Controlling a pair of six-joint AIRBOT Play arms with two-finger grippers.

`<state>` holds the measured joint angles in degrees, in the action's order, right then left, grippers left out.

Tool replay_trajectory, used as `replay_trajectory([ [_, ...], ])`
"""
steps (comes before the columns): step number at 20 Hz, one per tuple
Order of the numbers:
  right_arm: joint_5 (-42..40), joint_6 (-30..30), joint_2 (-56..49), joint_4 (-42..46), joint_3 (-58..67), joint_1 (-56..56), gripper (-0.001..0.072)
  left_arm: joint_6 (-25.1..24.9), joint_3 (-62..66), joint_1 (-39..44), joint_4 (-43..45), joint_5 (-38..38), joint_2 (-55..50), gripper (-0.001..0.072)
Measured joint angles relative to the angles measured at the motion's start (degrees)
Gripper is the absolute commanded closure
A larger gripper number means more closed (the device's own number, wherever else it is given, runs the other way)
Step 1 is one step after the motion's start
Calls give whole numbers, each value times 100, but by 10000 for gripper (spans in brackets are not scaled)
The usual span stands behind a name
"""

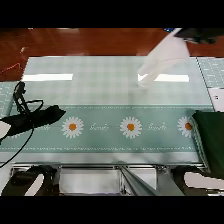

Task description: Fold the shirts.

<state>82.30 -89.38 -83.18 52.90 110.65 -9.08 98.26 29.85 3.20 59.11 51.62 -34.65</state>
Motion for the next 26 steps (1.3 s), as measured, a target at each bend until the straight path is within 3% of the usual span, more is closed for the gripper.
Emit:
replay_trajectory([
  [10, 1644, -216, 807, 380, -140, -3200, 690, 0, -9, 0, -24, -79, 0, 685],
  [15, 2194, -293, 1714, 1279, -1333, -4583, 689, 0, -9, 0, -162, -684, 0, 685],
  [19, 2328, -315, 2640, 2640, -2857, -5462, 688, 0, -9, 0, -249, -1172, 0, 685],
  [20, 2343, -330, 2839, 2999, -3211, -5569, 648, 0, -9, 0, -258, -1217, 0, 685],
  [21, 2356, -365, 3005, 3316, -3547, -5648, 405, 0, -9, 0, -262, -1261, 0, 685],
  [22, 2350, -393, 3112, 3591, -3825, -5705, 295, 0, -9, 0, -264, -1294, -4, 685],
  [26, 2280, -490, 3228, 3985, -4341, -5807, 301, 0, -9, 0, -282, -1478, -48, 685],
])
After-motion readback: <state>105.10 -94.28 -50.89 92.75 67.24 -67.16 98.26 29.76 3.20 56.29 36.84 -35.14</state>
